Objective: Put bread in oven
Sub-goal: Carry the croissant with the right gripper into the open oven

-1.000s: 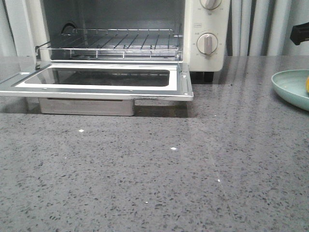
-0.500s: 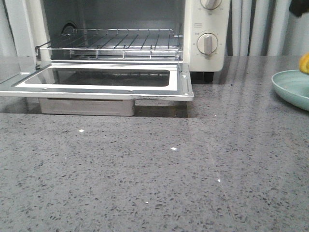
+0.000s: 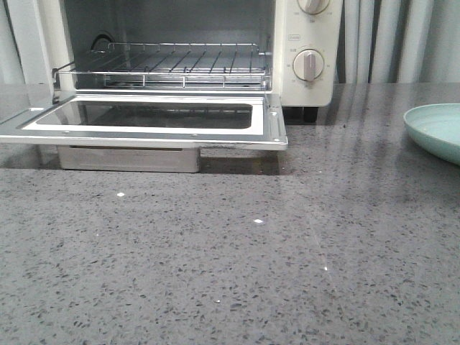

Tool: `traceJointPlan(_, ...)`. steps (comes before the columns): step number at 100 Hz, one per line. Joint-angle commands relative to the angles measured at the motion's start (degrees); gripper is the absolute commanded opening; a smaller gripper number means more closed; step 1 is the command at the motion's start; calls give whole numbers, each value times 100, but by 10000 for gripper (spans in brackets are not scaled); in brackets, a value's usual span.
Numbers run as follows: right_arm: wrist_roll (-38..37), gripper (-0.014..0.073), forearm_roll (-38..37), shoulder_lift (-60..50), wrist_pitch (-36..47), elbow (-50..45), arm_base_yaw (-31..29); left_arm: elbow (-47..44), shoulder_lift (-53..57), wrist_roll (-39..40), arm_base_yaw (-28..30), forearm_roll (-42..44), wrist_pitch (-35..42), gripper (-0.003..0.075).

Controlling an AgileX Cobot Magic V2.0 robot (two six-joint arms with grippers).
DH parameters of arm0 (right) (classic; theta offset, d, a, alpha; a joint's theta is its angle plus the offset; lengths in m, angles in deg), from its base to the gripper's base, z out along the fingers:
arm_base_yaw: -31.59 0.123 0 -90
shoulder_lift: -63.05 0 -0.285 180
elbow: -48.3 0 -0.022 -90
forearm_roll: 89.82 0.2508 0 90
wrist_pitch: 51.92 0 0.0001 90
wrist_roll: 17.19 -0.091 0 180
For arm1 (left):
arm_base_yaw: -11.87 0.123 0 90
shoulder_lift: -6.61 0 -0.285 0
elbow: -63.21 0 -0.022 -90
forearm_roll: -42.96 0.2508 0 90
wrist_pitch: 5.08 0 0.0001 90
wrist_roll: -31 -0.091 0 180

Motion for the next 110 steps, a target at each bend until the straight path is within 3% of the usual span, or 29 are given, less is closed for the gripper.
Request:
traceJointPlan(1, 60, -67, -95, -4, 73, 522, 303, 168, -84, 54, 14, -74, 407, -22)
traceJointPlan(40, 543, -67, -95, 1375, -193, 1675, 1292, 168, -84, 54, 14, -88, 228, -22)
traceJointPlan(78, 1093, -67, -239, 2666, -172, 2949, 1380, 168, -84, 54, 14, -88, 87, -22)
traceJointPlan(110, 1106, -67, -1231, 3412, 590, 3569, 1380, 168, -84, 54, 14, -88, 87, -22)
